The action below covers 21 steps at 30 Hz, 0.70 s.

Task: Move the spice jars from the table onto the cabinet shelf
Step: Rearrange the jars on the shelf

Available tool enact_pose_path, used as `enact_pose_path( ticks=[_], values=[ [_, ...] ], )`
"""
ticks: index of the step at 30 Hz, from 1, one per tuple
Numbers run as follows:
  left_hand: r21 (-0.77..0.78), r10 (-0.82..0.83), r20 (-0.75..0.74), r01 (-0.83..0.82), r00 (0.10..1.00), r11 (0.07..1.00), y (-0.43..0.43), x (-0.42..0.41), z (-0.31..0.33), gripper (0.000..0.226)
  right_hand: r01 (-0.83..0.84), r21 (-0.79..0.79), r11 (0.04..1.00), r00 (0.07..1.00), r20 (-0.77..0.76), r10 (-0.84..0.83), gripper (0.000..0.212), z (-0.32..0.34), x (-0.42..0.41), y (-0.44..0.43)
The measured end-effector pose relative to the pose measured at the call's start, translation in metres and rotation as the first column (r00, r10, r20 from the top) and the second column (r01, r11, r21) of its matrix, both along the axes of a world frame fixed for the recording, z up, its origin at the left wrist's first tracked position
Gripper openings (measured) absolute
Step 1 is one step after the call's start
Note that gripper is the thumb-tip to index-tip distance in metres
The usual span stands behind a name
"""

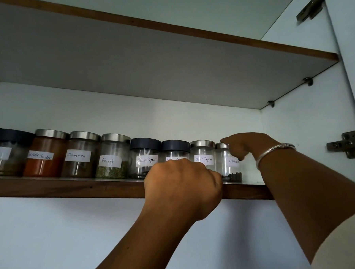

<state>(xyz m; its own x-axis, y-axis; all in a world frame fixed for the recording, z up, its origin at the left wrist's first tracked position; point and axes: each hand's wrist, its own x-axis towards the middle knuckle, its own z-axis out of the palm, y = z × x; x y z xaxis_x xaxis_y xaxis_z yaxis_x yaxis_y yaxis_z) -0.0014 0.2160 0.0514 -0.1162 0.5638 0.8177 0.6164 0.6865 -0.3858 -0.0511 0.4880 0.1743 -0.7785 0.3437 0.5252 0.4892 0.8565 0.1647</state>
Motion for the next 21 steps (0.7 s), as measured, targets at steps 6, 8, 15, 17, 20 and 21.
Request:
enact_pose_path(
  ticks=[6, 8, 15, 17, 20, 21],
  values=[
    [-0.006, 0.036, -0.032, -0.036, 0.999, 0.999, 0.001, -0.001, -0.001, 0.035, -0.003, -0.006, 1.0, 0.999, 0.039, 0.004, 0.081, -0.002, 0.002, 0.007],
    [-0.005, 0.034, -0.032, -0.034, 0.999, 0.999, 0.0, -0.001, -0.001, 0.036, -0.029, 0.04, 0.999, 0.999, 0.038, 0.027, 0.076, 0.001, 0.004, 0.006],
    [0.073, 0.019, 0.088, -0.025, 0.996, 0.997, 0.003, -0.002, 0.002, 0.039, 0.03, 0.022, 0.999, 0.998, 0.049, -0.031, 0.086, -0.009, 0.002, 0.0],
    [0.054, 0.014, 0.075, -0.018, 0.997, 0.998, 0.003, -0.002, 0.002, 0.039, 0.012, -0.076, 0.997, 1.0, 0.007, -0.012, 0.097, -0.013, 0.007, -0.012],
    [0.035, 0.001, 0.058, -0.003, 0.998, 0.999, 0.002, -0.002, 0.003, 0.04, -0.066, -0.105, 0.992, 0.987, -0.151, 0.049, 0.091, -0.018, 0.021, -0.046],
    [0.023, 0.002, 0.059, -0.003, 0.998, 1.0, 0.002, -0.004, 0.003, 0.039, -0.06, -0.1, 0.993, 0.985, -0.165, 0.043, 0.088, -0.022, 0.027, -0.06]
  ],
)
